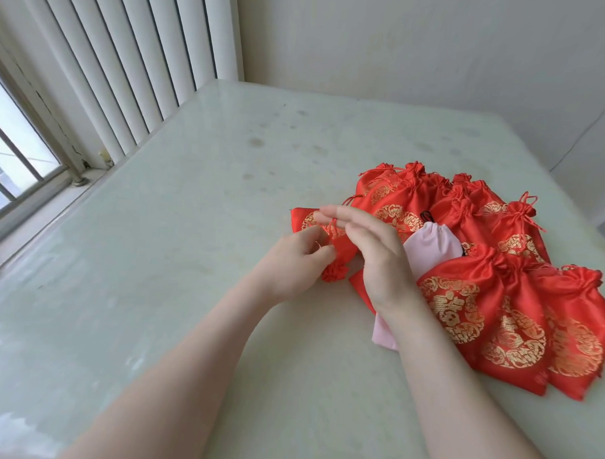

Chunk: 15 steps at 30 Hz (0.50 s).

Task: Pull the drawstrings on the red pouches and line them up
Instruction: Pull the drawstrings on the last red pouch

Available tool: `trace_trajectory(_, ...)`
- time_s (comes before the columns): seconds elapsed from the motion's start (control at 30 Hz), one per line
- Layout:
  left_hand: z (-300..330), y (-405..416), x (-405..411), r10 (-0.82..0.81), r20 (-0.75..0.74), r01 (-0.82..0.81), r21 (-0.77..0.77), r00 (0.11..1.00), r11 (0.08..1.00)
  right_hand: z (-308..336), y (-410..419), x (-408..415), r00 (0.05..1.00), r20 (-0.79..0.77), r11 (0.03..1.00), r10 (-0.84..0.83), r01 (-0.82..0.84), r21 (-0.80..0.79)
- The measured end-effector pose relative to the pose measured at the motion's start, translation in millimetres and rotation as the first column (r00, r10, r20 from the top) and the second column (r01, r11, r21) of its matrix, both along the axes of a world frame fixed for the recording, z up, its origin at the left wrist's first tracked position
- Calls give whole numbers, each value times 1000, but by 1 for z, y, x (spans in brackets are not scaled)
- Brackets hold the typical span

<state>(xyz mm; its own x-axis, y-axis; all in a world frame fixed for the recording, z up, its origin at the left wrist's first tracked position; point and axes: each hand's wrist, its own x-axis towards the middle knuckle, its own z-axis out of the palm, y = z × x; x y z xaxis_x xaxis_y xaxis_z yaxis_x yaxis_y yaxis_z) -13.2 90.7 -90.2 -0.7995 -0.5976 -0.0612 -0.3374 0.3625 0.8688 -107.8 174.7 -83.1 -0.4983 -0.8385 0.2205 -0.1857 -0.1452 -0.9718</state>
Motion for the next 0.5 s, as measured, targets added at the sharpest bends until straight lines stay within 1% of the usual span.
trace_trajectory(0.07, 2, 0, 1, -61, 14, 62, -56, 998, 997, 1, 0, 0, 995, 26, 996, 91, -92, 5)
trace_trajectory(0.1, 2, 1, 1, -73, 25, 76, -110, 997, 991, 1, 0, -1, 990, 54, 992, 128, -128, 1)
trace_trajectory(0.17, 2, 2, 0, -69, 13, 70, -207, 998, 976, 2, 1, -2, 978, 83, 981, 192, -193, -4)
trace_trajectory(0.27, 2, 1, 0, -34, -29, 26, -233, 999, 972, 6, 3, -3, 968, 37, 968, 249, -250, 11)
trace_trajectory(0.3, 2, 0, 0, -34, -38, 25, -220, 999, 975, 6, 3, -5, 974, 8, 974, 225, -225, 23)
trace_trajectory(0.33, 0, -1, 0, -34, -46, 24, -196, 998, 980, 5, 3, -7, 985, -39, 985, 169, -167, 42)
trace_trajectory(0.4, -3, -3, -1, -11, -67, 3, -118, 998, 993, 0, 3, -15, 980, -193, 994, 50, -30, 107)
trace_trajectory(0.43, -5, -4, -1, 3, -82, -8, -68, 997, 998, -2, 4, -17, 961, -275, 988, 25, 18, 154)
trace_trajectory(0.5, -6, -5, -1, 11, -102, -9, 26, 995, 1000, -4, 7, -20, 915, -402, 969, 40, 63, 239)
